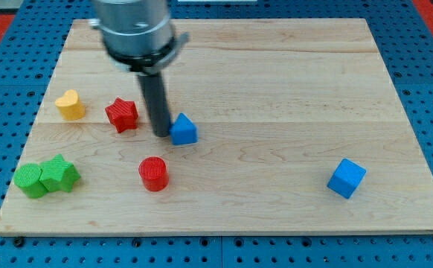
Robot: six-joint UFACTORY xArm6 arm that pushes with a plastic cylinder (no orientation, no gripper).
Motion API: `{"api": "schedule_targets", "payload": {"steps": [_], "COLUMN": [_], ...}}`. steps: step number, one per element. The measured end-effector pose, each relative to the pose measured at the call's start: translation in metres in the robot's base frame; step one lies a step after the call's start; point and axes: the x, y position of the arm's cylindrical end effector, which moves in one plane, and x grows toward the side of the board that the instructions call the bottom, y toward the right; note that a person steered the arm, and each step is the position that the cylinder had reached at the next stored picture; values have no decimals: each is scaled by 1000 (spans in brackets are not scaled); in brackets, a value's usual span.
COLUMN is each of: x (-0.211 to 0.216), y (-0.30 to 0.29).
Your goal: Push the triangle into the cube
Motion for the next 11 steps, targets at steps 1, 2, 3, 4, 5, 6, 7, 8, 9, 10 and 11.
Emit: {"api": "schedule_targets", "payload": {"steps": [1,2,3,4,5,6,7,8,9,10,11], "x": [-3,-1,10,12,12,12,12,12,22,24,34], "y": [38,73,88,88,88,77,59,54,73,101,133]}}
